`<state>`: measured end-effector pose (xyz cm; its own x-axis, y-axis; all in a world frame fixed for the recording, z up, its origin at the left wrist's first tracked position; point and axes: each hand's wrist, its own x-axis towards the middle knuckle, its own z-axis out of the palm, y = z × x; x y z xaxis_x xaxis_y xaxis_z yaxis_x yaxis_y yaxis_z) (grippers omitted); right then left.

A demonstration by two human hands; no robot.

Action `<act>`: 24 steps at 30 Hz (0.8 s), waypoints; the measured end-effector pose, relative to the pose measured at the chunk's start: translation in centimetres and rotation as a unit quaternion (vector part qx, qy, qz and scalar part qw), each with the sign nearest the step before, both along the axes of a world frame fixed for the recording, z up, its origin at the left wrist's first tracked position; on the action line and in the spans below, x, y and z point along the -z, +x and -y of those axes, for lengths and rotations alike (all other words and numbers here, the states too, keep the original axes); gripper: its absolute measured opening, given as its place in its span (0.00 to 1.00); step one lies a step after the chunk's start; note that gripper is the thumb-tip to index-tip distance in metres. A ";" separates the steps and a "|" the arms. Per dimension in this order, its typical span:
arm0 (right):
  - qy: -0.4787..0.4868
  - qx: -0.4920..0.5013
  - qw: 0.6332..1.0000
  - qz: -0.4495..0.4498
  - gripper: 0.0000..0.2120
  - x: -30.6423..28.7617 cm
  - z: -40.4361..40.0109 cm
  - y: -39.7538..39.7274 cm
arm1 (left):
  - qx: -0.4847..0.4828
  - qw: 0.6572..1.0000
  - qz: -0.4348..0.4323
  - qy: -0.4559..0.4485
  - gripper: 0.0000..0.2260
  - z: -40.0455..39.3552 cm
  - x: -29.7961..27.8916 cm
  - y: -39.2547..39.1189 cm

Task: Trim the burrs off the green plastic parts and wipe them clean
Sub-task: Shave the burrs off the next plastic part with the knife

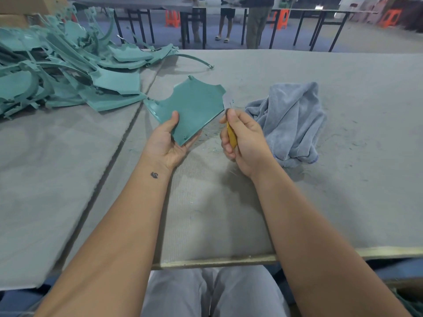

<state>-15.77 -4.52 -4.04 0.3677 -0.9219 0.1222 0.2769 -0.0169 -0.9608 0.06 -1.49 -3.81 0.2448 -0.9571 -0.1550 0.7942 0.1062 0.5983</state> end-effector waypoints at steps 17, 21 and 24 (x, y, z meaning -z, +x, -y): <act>-0.116 0.105 0.985 -0.075 0.08 0.3 0.6 -0.3 | -0.002 1.000 -0.006 0.002 0.08 0.7 0.4 0.1; -0.130 0.125 0.982 -0.055 0.10 0.4 0.6 -0.4 | -0.011 1.000 -0.010 0.010 0.07 0.6 0.4 0.2; -0.128 0.133 0.982 -0.050 0.10 0.4 0.6 -0.5 | -0.014 1.000 -0.008 0.011 0.06 0.6 0.5 0.3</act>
<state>-16.25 -5.16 -4.47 0.1403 -0.9309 0.3372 0.1347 -0.3195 -0.9380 0.33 -2.09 -4.26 0.2679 -0.9465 -0.1796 0.8006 0.1150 0.5881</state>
